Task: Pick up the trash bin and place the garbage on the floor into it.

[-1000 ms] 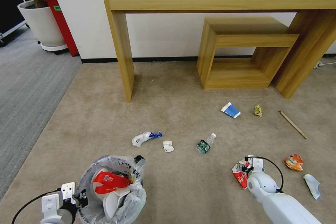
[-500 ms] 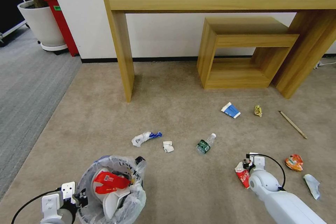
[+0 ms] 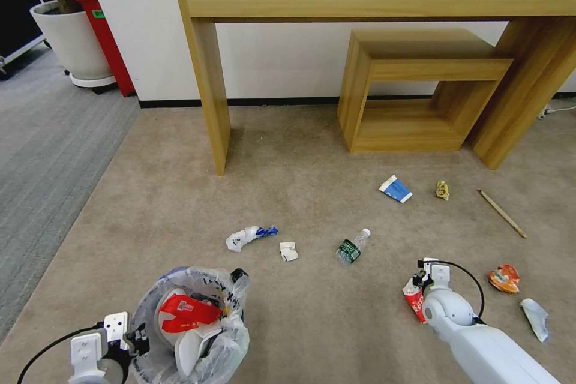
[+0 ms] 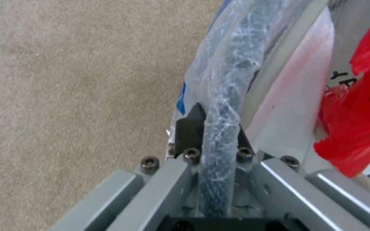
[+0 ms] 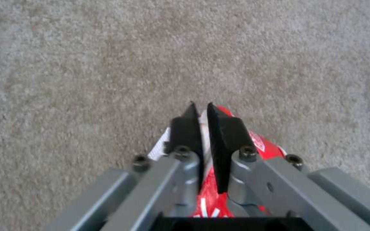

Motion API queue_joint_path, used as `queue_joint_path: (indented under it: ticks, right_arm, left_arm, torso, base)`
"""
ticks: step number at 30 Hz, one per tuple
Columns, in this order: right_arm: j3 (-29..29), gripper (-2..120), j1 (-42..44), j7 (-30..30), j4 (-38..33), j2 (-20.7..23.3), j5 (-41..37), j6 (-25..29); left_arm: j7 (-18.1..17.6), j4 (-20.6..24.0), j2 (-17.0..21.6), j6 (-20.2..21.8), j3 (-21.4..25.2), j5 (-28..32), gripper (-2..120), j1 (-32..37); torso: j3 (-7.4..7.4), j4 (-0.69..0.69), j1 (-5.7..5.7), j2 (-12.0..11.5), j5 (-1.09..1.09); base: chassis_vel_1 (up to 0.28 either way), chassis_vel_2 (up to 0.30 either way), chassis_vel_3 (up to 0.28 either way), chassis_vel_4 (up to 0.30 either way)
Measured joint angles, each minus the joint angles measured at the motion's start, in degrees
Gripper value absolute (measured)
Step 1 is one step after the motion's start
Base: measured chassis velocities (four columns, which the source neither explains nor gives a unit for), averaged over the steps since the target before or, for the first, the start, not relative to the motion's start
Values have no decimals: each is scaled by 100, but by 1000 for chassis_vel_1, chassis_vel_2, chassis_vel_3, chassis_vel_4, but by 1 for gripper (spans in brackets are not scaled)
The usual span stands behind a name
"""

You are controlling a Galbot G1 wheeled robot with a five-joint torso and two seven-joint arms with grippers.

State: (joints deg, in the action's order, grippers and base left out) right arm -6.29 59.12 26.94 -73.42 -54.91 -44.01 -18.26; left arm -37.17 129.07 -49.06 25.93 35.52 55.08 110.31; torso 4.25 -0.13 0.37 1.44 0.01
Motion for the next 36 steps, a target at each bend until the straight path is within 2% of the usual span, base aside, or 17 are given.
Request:
queue_joint_path:
  ticks: [2, 3, 5, 7, 10, 11, 14, 15, 17, 18, 19, 20, 22, 23, 28, 36]
  right_arm:
    - [-36, 22, 18, 40, -32, -4, -11, -52]
    - [-36, 22, 18, 40, -32, -4, -11, -52]
    - [-99, 34, 55, 164, -71, -28, -87, -135]
    - [-124, 37, 68, 197, -89, -35, -145, -173]
    - [-254, 53, 104, 238, -220, -53, -340, -243]
    - [-254, 53, 104, 238, -220, -53, -340, -243]
    - [-315, 67, 115, 254, -295, -55, -375, -253]
    - [-315, 67, 115, 254, -295, -55, -375, -253]
    - [-363, 77, 126, 269, -351, -51, -397, -255]
    - [-363, 77, 126, 269, -351, -51, -397, -255]
    - [-385, 82, 132, 293, -376, -51, -414, -264]
    - [-436, 88, 151, 368, -426, -56, -486, -310]
    - [-469, 90, 164, 446, -461, -65, -549, -368]
    - [-515, 96, 189, 584, -511, -78, -682, -479]
    - [-646, 100, 286, 876, -603, -44, -886, -722]
    - [-668, 100, 282, 936, -526, -44, -941, -737]
  left_arm:
    - [-1, 2, -2, 2, 0, -8, 0, 14]
    - [-1, 2, -2, 2, 0, -8, 0, 14]
    - [0, 2, -20, 2, -1, -49, 0, 42]
    - [0, 2, -19, 3, -1, -55, 0, 48]
    - [7, 9, 15, 8, 3, -61, 0, 59]
    - [7, 9, 15, 8, 3, -61, 0, 59]
    - [9, 6, 30, 11, -12, -69, 0, 52]
    - [9, 6, 30, 11, -12, -69, 0, 52]
    - [12, -7, 23, 12, -47, -109, 0, 46]
    - [12, -7, 23, 12, -47, -109, 0, 46]
    - [13, -7, 22, 12, -58, -117, 0, 46]
    - [14, -3, 36, 12, -61, -118, 0, 48]
    - [15, 1, 51, 13, -58, -118, 0, 52]
    - [16, 8, 81, 25, -43, -110, 0, 65]
    - [29, 14, 161, 28, 1, -88, 0, 98]
    - [28, -2, 172, 11, -79, -118, 0, 83]
  torso:
    - [0, 0, 0, 0, 0]
    - [0, 0, 0, 0, 0]
    - [0, 1, 0, 0, 0]
    - [0, 0, 0, 0, 0]
    - [0, 0, 0, 0, -1]
    - [0, 0, 0, 0, -1]
    - [0, 0, 0, 0, 0]
    - [0, 0, 0, 0, 0]
    - [-1, 1, 0, 0, 1]
    - [-1, 1, 0, 0, 1]
    - [0, 1, 0, 0, 2]
    - [0, 1, 0, 0, 1]
    - [0, 1, 0, 0, -1]
    - [0, 1, 0, 0, -1]
    - [0, 0, 0, 0, -1]
    - [-1, 0, 0, 0, 1]
  base:
    - [0, 0, 0, 0]
    - [0, 0, 0, 0]
    - [0, 0, 0, 0]
    - [0, 0, 0, 0]
    - [0, 0, 0, 0]
    - [0, 0, 0, 0]
    - [0, 0, 0, 0]
    - [0, 0, 0, 0]
    - [0, 0, 0, 0]
    - [0, 0, 0, 0]
    - [0, 0, 0, 0]
    - [0, 0, 0, 0]
    - [0, 0, 0, 0]
    - [0, 0, 0, 0]
    - [0, 0, 0, 0]
    - [0, 0, 0, 0]
